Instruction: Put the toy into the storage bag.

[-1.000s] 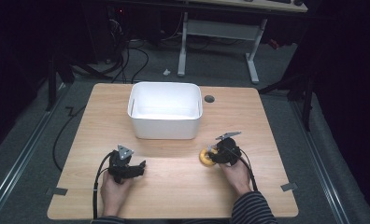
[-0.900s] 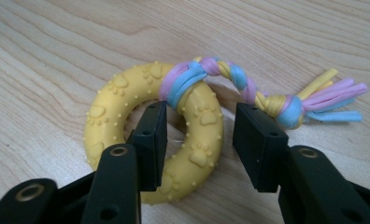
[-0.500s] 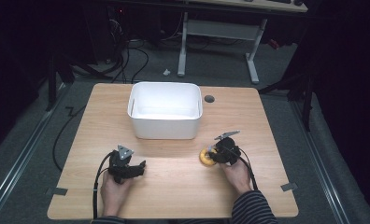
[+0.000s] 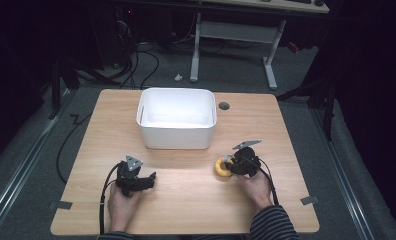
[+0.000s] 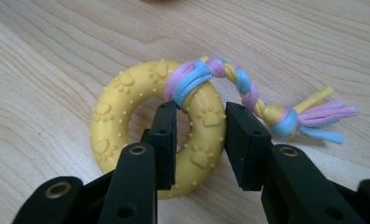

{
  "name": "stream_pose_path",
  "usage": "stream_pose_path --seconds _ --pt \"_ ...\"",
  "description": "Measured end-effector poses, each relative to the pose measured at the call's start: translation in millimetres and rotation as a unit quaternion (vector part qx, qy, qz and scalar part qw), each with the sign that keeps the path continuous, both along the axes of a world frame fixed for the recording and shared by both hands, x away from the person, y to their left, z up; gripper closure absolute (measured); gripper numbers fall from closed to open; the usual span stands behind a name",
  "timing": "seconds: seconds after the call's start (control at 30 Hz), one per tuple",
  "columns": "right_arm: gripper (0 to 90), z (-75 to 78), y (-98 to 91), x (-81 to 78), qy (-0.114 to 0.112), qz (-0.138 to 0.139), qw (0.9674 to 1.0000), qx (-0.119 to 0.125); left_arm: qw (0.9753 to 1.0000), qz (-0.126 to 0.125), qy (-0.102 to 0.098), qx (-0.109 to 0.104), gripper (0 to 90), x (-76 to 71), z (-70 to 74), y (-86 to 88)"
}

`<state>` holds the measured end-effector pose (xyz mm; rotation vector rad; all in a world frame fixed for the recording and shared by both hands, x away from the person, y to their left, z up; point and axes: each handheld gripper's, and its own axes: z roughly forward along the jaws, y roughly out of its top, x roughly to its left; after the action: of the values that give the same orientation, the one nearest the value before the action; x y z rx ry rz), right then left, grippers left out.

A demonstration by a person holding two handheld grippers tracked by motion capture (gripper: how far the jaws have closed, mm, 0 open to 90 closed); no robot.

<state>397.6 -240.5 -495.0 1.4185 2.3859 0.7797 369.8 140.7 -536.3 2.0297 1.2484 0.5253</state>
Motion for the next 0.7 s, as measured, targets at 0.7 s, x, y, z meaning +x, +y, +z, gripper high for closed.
stream_pose_path --seconds 0.7 --pt "66.1 32.8 -14.3 -15.9 -0.029 0.017 0.9994 0.006 1.0000 0.000 0.000 0.000 18.6 0.0 0.0 -0.1"
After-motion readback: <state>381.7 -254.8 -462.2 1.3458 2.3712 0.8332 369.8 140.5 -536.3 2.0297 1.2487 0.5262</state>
